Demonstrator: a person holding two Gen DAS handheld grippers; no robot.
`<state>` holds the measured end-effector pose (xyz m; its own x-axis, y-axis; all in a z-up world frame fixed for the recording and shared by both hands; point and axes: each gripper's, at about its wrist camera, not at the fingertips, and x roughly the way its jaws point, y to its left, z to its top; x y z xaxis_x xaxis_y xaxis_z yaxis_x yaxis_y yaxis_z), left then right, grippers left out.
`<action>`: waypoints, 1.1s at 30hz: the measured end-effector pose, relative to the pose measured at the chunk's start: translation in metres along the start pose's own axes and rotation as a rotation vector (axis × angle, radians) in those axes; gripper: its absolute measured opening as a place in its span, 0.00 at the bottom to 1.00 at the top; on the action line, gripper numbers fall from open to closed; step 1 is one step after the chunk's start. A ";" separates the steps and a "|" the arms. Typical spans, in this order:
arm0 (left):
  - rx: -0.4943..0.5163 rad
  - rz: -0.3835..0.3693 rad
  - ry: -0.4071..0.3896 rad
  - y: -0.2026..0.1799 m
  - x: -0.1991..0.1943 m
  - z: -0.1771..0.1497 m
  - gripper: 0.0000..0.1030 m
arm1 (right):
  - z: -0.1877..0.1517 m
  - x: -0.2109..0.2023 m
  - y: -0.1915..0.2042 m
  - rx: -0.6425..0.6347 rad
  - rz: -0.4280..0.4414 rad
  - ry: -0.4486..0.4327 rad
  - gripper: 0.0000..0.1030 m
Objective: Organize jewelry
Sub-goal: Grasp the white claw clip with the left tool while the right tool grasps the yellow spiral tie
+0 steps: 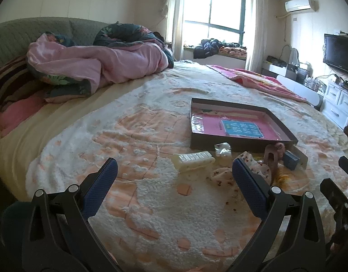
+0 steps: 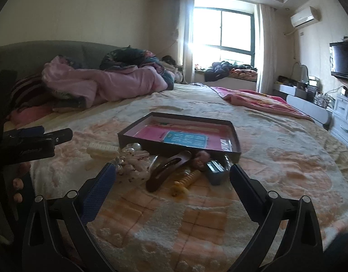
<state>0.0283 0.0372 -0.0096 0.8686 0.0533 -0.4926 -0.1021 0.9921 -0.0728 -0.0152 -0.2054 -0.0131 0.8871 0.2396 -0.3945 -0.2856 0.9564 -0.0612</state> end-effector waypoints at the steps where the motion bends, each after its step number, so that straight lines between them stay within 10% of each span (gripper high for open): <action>1: -0.001 0.000 0.004 0.001 0.002 0.001 0.90 | 0.001 0.004 0.001 -0.006 0.006 0.006 0.94; 15: -0.002 -0.053 0.102 0.002 0.049 0.018 0.90 | 0.007 0.065 -0.012 0.017 0.023 0.119 0.93; 33: 0.094 -0.165 0.253 -0.014 0.111 0.010 0.78 | -0.020 0.123 -0.027 0.107 0.019 0.305 0.65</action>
<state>0.1313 0.0306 -0.0545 0.7203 -0.1275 -0.6819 0.0857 0.9918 -0.0949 0.0941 -0.2052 -0.0782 0.7276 0.2116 -0.6526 -0.2464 0.9684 0.0394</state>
